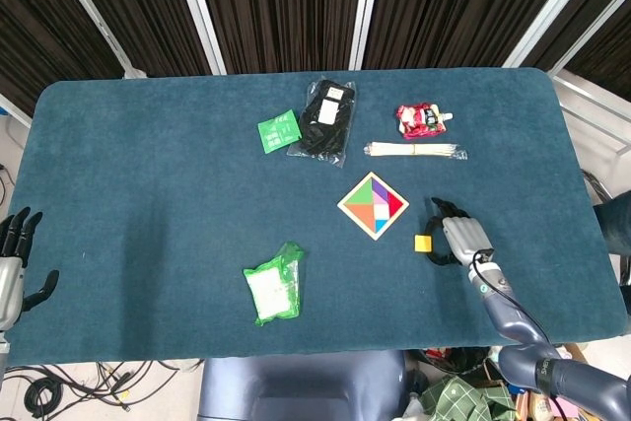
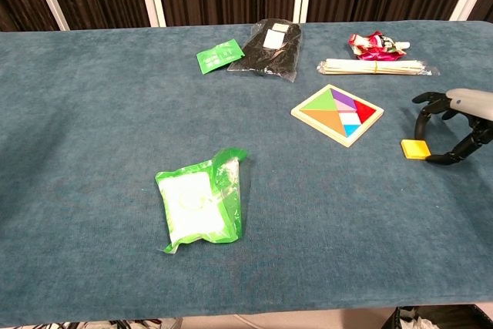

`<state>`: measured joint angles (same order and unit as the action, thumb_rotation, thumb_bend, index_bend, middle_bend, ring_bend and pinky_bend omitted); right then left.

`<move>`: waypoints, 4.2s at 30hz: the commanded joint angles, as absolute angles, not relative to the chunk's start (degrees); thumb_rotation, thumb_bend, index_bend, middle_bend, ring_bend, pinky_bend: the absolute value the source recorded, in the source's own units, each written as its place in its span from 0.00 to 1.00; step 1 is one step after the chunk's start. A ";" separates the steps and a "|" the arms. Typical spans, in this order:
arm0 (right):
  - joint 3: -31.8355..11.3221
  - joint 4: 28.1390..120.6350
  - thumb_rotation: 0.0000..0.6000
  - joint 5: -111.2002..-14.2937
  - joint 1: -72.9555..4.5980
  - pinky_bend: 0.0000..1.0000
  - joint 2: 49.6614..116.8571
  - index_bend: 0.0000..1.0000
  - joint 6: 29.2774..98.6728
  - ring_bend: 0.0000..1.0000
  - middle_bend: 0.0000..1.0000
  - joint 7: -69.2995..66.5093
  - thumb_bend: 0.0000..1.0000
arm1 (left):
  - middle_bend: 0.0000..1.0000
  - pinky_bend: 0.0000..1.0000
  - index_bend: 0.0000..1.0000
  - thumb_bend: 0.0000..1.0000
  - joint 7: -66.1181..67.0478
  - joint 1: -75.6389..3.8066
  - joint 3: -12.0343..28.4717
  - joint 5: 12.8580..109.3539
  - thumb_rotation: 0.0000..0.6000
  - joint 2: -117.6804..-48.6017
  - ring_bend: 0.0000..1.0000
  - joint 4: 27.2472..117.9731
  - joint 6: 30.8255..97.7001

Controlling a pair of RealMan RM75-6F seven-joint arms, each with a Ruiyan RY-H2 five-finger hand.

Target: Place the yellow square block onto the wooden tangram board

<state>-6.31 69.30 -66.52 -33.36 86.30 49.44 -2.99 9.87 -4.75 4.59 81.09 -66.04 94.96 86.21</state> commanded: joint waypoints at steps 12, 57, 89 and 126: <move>-7.18 68.82 1.00 -66.18 -33.66 0.13 87.37 0.45 48.25 0.00 0.00 -2.11 0.21 | 0.00 0.00 0.00 0.33 9.89 -4.72 4.70 80.85 1.00 -65.99 0.00 95.10 86.25; -14.56 62.65 1.00 -61.19 -45.27 0.13 93.06 0.49 42.32 0.00 0.00 1.44 0.35 | 0.00 0.00 0.00 0.33 9.35 -4.84 4.81 80.28 1.00 -65.57 0.00 95.67 85.69; -13.69 59.06 1.00 -61.92 -45.43 0.13 95.95 0.49 42.22 0.00 0.00 1.68 0.35 | 0.00 0.00 0.00 0.33 9.78 -4.86 4.78 80.42 1.00 -65.72 0.00 95.43 85.86; -14.01 57.92 1.00 -61.40 -45.61 0.13 96.73 0.49 41.31 0.00 0.00 1.94 0.35 | 0.00 0.00 0.00 0.33 9.62 -4.87 4.84 80.42 1.00 -65.68 0.00 95.37 85.94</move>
<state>-14.00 57.93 -61.42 -45.60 96.73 41.33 1.93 9.62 -4.87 4.84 80.42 -65.68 95.37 85.94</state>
